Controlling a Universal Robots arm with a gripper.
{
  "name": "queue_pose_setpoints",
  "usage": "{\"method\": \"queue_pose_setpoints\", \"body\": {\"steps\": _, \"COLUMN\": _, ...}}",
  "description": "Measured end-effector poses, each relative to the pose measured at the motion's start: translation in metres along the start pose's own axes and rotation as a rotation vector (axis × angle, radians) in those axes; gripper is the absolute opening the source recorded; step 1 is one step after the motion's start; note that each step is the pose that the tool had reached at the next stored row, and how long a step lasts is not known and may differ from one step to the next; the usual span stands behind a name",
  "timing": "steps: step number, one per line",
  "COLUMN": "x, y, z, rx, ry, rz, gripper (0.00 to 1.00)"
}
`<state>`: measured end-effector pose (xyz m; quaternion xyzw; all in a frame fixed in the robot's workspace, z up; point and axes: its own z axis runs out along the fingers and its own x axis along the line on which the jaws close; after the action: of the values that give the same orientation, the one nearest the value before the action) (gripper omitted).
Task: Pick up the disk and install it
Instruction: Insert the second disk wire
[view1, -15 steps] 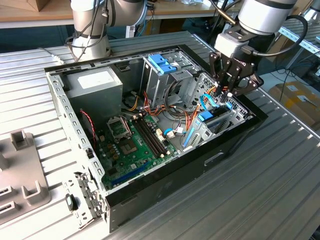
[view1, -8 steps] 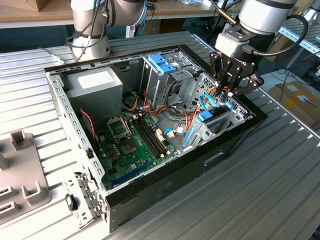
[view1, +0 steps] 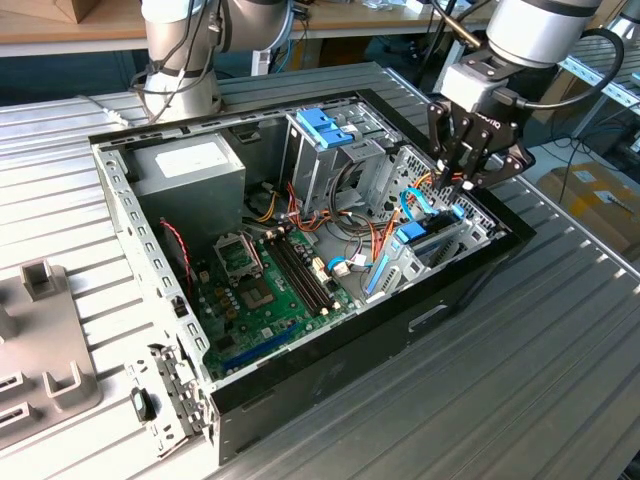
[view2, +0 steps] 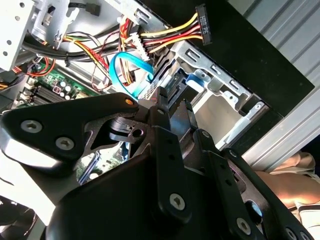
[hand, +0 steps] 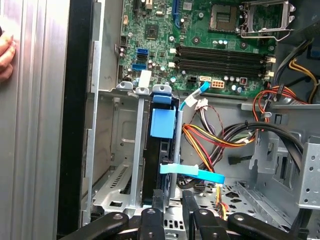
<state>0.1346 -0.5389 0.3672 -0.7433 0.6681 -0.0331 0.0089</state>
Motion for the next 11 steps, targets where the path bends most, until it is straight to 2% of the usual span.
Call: {"method": "queue_pose_setpoints", "body": {"steps": 11, "x": 0.0004, "y": -0.0056, "z": 0.0004, "rx": -0.0001, "ry": 0.0000, "rz": 0.000, "gripper": 0.29}}
